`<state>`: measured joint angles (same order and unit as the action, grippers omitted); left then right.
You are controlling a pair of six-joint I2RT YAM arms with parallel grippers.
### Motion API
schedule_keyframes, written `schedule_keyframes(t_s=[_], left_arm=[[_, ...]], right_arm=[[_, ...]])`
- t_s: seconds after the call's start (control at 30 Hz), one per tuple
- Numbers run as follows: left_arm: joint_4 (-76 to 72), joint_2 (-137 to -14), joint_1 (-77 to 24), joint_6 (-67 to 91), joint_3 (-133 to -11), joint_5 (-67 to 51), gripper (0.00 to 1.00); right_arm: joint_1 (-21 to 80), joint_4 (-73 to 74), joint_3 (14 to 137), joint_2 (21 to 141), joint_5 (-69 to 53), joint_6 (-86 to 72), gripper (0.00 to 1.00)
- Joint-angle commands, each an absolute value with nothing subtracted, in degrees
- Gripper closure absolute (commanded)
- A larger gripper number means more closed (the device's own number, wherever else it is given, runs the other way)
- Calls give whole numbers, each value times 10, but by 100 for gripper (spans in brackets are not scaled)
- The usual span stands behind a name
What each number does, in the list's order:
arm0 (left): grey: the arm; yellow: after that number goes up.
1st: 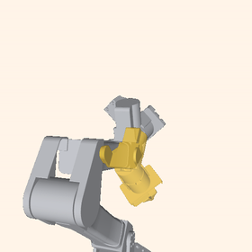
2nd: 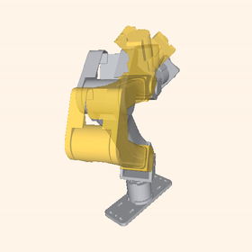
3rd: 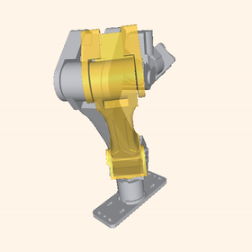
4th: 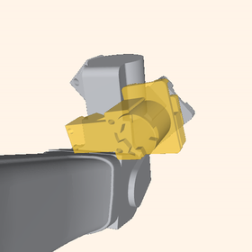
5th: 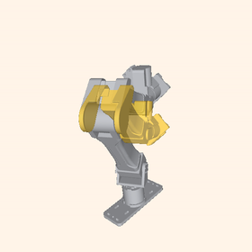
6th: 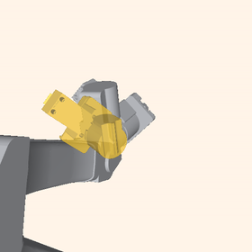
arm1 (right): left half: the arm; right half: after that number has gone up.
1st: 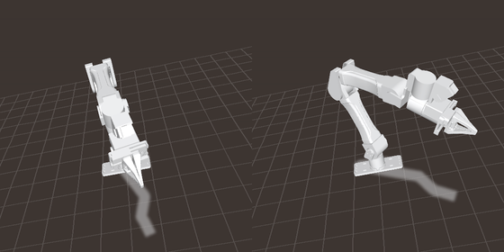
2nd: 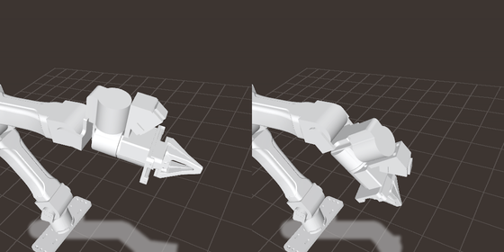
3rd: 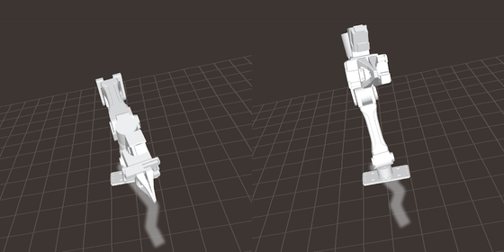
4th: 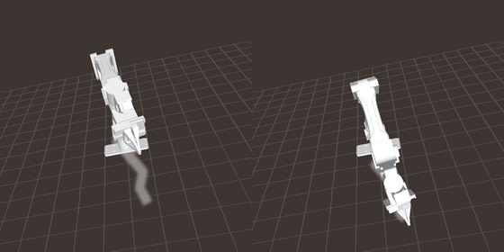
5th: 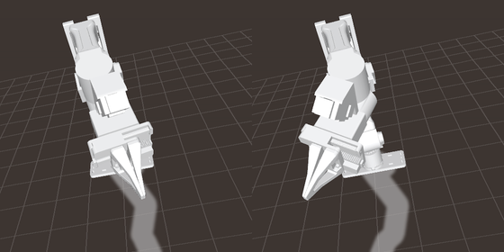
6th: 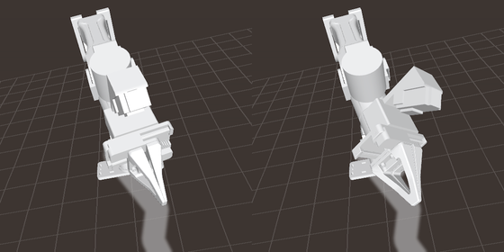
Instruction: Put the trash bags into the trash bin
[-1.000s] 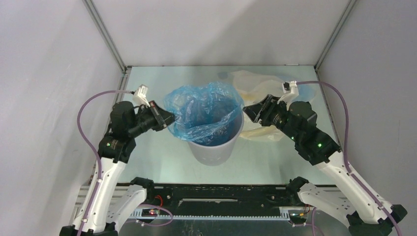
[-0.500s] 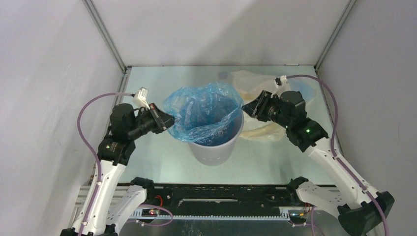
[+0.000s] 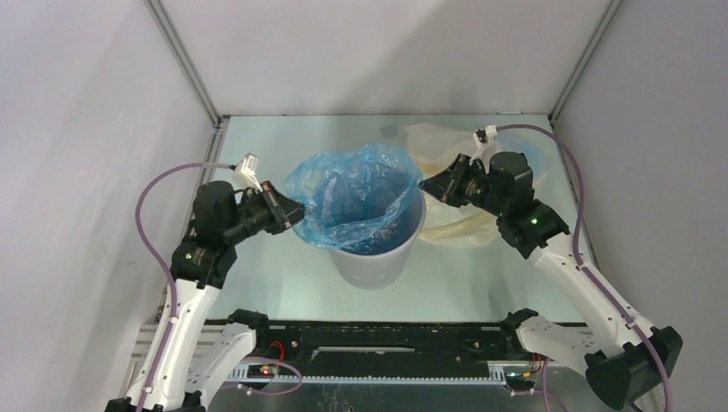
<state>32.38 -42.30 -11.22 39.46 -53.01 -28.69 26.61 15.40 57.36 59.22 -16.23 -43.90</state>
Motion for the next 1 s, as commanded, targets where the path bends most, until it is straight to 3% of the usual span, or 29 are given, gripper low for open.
schedule_keyframes(t_s=[0.0,0.53,0.97], left_arm=[[337,-410,-110,384,-534,-290,99],[435,-379,-110,366,-564,-316,96],[499,-356,-110,334,-561,-346,96]], right_arm=[[263,155,611,574,-181,-442,100],[259,330,618,470,-174,-424,100],[256,417,627,455,-172,-381,100]])
